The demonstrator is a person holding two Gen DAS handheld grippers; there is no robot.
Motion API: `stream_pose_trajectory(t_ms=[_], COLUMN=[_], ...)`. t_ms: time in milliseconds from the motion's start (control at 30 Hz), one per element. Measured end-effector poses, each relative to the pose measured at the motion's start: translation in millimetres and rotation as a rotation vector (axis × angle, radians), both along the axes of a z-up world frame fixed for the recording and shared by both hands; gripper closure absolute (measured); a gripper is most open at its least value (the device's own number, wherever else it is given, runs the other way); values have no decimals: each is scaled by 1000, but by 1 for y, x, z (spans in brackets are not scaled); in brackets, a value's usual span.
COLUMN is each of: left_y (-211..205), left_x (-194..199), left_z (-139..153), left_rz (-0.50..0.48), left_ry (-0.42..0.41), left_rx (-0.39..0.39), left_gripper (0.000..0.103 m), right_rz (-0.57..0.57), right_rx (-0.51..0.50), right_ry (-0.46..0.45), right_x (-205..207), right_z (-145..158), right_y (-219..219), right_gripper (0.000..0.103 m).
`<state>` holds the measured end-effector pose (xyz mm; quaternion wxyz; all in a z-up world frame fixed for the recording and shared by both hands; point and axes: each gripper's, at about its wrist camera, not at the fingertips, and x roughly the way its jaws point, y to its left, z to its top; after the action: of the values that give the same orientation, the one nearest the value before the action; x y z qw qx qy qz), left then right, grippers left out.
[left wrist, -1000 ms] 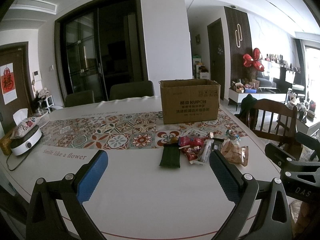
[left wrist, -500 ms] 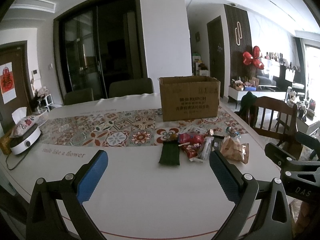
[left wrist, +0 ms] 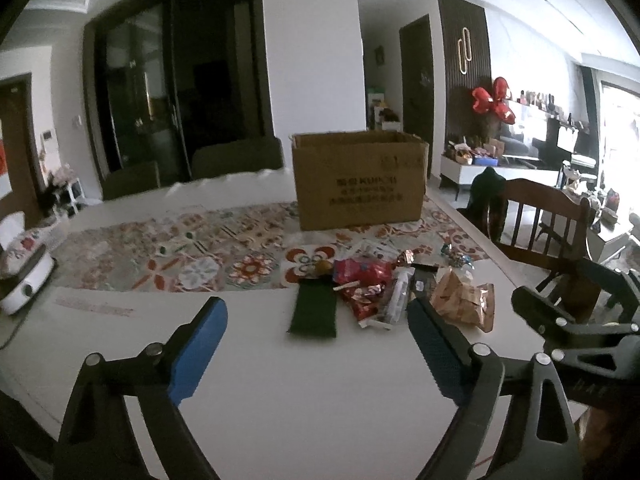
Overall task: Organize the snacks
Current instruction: 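Grasp the beige biscuit packet with the right tool while the left tool grasps the red snack packet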
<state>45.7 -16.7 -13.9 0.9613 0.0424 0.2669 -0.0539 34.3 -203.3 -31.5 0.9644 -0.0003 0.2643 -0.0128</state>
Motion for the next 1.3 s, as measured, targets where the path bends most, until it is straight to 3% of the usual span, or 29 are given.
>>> stream_pose_trajectory(t_ms=[733, 967, 1300], left_y=[-30, -33, -36], left_x=[91, 108, 125], left_z=[-60, -76, -88], left_rz=[-39, -36, -30], left_ry=[245, 290, 312], left_rx=[-38, -35, -25], left_gripper=[40, 48, 53], right_rz=[102, 155, 172], right_rx=[-73, -139, -128], right_ry=[174, 181, 219], right_x=[79, 90, 104], right_z=[-51, -61, -71], right_y=[-5, 3, 4], right_gripper=[2, 9, 20])
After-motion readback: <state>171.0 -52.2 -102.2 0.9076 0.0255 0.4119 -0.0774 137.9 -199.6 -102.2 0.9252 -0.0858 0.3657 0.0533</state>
